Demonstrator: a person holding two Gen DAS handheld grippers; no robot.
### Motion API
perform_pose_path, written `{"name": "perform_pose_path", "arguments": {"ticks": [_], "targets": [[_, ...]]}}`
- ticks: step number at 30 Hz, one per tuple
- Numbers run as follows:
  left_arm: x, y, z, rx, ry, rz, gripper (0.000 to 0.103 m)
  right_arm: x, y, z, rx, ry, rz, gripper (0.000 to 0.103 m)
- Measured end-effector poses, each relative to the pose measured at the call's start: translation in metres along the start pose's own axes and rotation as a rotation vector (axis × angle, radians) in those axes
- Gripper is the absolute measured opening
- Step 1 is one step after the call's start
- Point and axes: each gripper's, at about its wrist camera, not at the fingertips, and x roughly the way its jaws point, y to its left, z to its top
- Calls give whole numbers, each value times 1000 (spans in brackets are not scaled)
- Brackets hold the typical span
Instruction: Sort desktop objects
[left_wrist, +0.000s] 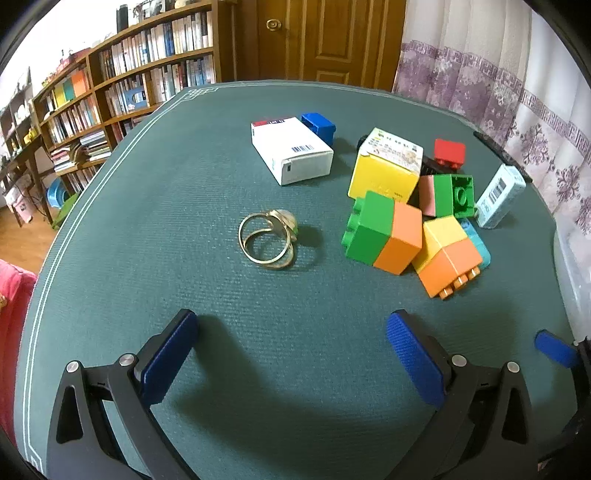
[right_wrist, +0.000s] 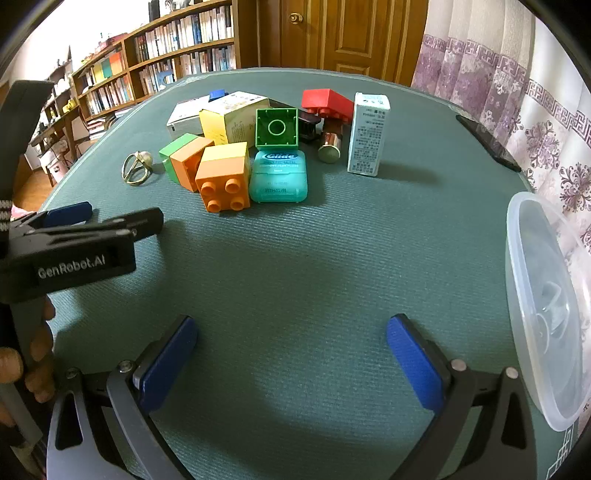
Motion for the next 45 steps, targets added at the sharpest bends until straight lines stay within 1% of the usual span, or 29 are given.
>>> {"name": "perform_pose_path", "arguments": {"ticks": [6, 11, 14, 22, 24, 26, 30, 32, 34, 37, 43, 45], "targets": [[9, 0, 13, 11, 1, 32, 102, 3, 2, 3, -3, 2, -3, 103], [12, 9, 24, -16, -12, 44, 93, 3, 0, 4, -10, 9, 4, 103], [14, 11, 25, -22, -19, 41, 93, 3, 0, 6, -19, 23, 11, 103], [17, 13, 29, -16, -34, 46, 93, 8, -2, 17, -43, 93, 41, 103], [17, 14, 31, -14, -39, 45, 87, 9, -4, 21, -43, 104, 51, 103], [16, 14, 31, -7, -50, 44, 77, 10, -6, 26, -39, 111, 61, 103], [15, 11, 31, 11, -61, 34, 65, 11, -13, 35, -5, 116, 99, 103], [14, 8, 31, 23, -67, 28, 51, 10, -17, 37, 11, 120, 112, 103], [13, 7, 32, 33, -72, 25, 44, 7, -19, 39, 13, 115, 109, 102], [14, 6, 32, 36, -75, 21, 43, 0, -21, 43, 2, 93, 91, 100], [14, 7, 31, 35, -76, 19, 42, -12, -21, 62, -17, 16, 63, 90], [14, 7, 31, 33, -77, 18, 42, -8, -23, 72, -7, -3, 65, 81]]}}
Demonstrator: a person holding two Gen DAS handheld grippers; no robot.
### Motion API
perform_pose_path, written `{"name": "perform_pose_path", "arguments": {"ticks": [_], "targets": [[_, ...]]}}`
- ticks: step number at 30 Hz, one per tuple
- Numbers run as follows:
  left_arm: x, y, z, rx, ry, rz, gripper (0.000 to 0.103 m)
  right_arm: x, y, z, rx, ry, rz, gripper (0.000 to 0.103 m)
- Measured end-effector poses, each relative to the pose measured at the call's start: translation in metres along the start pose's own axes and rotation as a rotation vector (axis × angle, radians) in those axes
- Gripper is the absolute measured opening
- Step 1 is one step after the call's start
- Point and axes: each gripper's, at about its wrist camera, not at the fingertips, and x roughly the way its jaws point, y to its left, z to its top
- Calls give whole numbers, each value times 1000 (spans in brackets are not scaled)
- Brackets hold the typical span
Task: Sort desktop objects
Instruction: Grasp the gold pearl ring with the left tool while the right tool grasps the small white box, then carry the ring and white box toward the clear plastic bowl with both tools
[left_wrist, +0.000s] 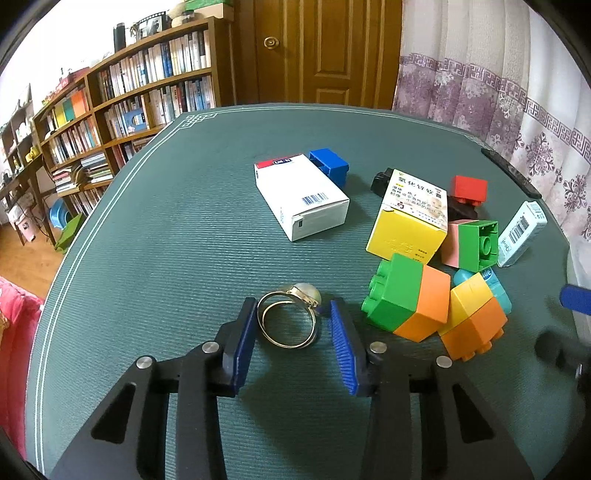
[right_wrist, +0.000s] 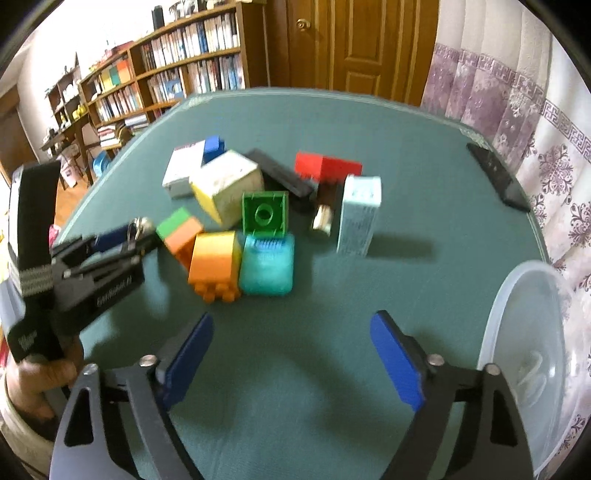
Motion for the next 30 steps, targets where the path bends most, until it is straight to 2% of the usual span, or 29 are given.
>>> {"name": "perform_pose_path", "arguments": {"ticks": [3, 5, 12, 17, 23, 30], "targets": [[0, 0, 0, -1, -1, 0, 42, 6, -3, 12, 30, -37, 14, 76], [0, 0, -1, -1, -1, -1, 42, 11, -7, 18, 46, -77, -28, 74], [-1, 3, -2, -3, -3, -2, 42, 18, -34, 32, 155, -157, -41, 74], [-2, 6, -3, -10, -2, -5, 42, 20, -39, 42, 167, -195, -46, 74], [-2, 7, -3, -15, -3, -7, 42, 33, -35, 47, 138, -193, -66, 59], [-3, 7, -4, -17, -4, -9, 42, 41, -42, 45, 157, -179, -52, 43]]}}
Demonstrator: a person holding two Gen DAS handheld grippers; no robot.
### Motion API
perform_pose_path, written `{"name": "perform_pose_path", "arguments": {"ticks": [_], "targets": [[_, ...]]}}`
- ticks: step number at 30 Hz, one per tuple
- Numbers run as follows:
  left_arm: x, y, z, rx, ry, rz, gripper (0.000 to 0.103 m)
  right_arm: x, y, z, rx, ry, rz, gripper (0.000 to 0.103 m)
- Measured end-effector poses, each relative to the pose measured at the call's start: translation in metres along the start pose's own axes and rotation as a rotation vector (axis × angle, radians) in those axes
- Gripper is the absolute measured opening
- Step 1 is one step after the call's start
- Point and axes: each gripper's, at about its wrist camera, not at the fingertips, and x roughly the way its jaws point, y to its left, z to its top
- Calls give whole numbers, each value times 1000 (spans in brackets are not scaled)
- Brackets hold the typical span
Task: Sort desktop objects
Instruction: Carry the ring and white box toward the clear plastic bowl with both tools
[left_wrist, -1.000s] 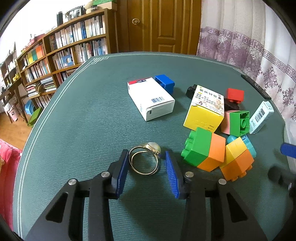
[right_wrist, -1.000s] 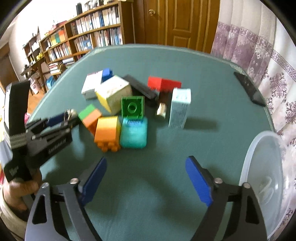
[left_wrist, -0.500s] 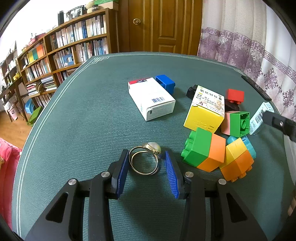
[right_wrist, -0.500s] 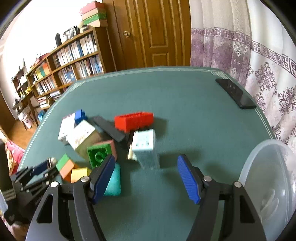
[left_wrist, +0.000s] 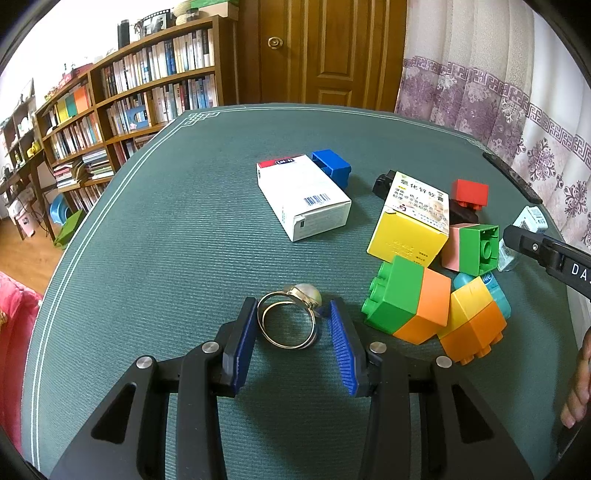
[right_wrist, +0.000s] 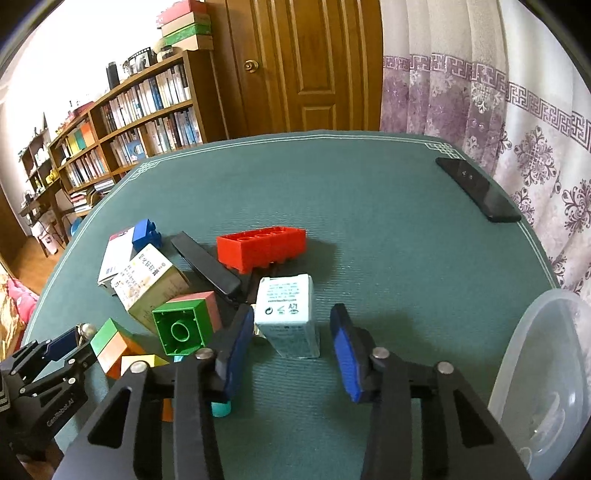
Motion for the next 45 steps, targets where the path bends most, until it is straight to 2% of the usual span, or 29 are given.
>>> {"name": "perform_pose_path", "arguments": {"ticks": [3, 9, 18, 25, 32, 39, 45], "targets": [[-1, 3, 0, -8, -1, -8, 42, 0, 0, 0, -4, 3, 8, 34], [-2, 6, -1, -26, -11, -31, 37, -3, 1, -4, -12, -4, 12, 31], [-7, 10, 0, -60, -34, -50, 37, -24, -4, -11, 5, -50, 19, 29], [-14, 11, -1, -74, -69, -25, 37, -45, -9, -22, 22, -99, 35, 29], [-22, 8, -3, -67, -86, 17, 37, -49, -19, -31, 62, -98, 51, 29], [-37, -5, -13, -43, -99, 25, 37, -57, -24, -39, 74, -106, 62, 29], [-46, -25, -16, -12, -104, -3, 37, -65, -30, -46, 84, -105, 64, 29]]}}
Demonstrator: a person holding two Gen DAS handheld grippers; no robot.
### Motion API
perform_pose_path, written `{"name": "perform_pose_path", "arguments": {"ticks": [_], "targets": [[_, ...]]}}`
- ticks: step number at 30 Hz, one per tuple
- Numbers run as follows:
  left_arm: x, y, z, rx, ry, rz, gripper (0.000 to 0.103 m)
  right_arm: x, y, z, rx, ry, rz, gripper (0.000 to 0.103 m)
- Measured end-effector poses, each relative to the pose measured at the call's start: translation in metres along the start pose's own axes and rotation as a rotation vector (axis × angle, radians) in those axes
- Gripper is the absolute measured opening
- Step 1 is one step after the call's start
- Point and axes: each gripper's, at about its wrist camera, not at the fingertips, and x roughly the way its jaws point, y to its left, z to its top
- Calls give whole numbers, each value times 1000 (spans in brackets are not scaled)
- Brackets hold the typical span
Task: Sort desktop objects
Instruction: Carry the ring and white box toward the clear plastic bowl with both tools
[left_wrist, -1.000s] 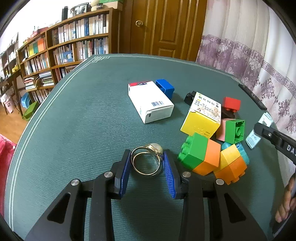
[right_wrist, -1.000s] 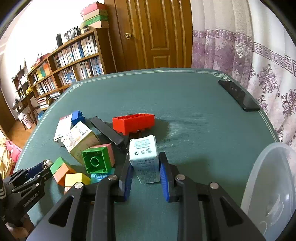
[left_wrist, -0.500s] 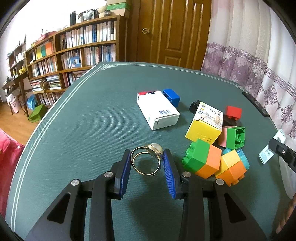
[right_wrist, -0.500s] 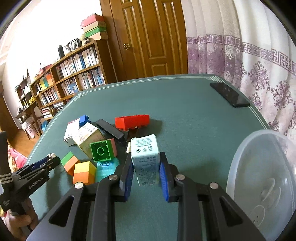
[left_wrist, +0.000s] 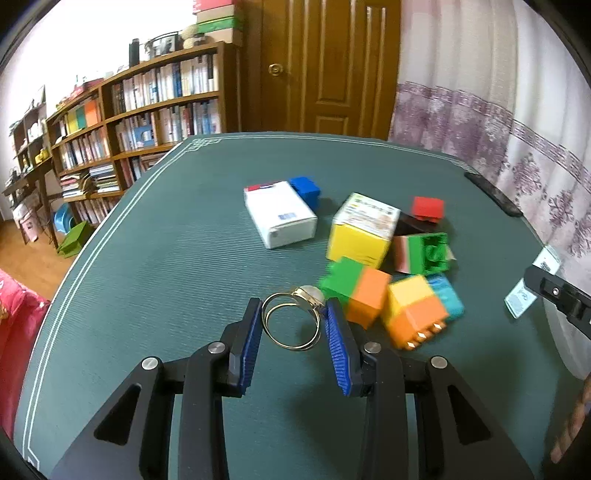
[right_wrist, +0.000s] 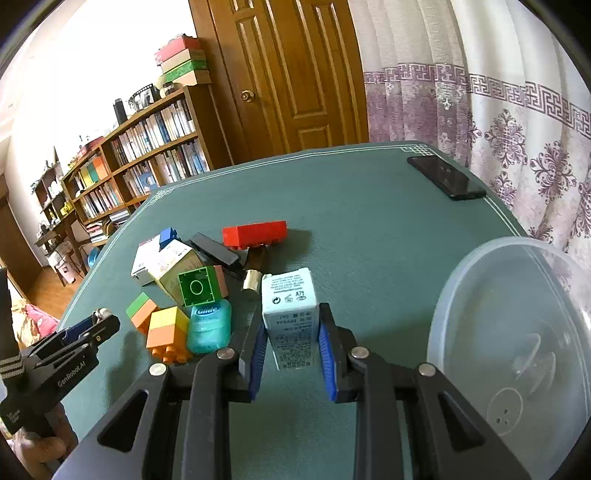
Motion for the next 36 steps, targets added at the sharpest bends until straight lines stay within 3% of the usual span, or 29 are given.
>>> {"name": "perform_pose_path", "arguments": {"ticks": [16, 24, 36], "targets": [[-24, -56, 2, 64, -22, -100, 37, -50, -23, 1, 4, -40, -15, 29], [-36, -89, 2, 128, -35, -135, 37, -67, -55, -10, 44, -22, -49, 29], [-45, -157, 10, 224, -33, -260, 37, -101, -120, -13, 139, -70, -163, 29]]}}
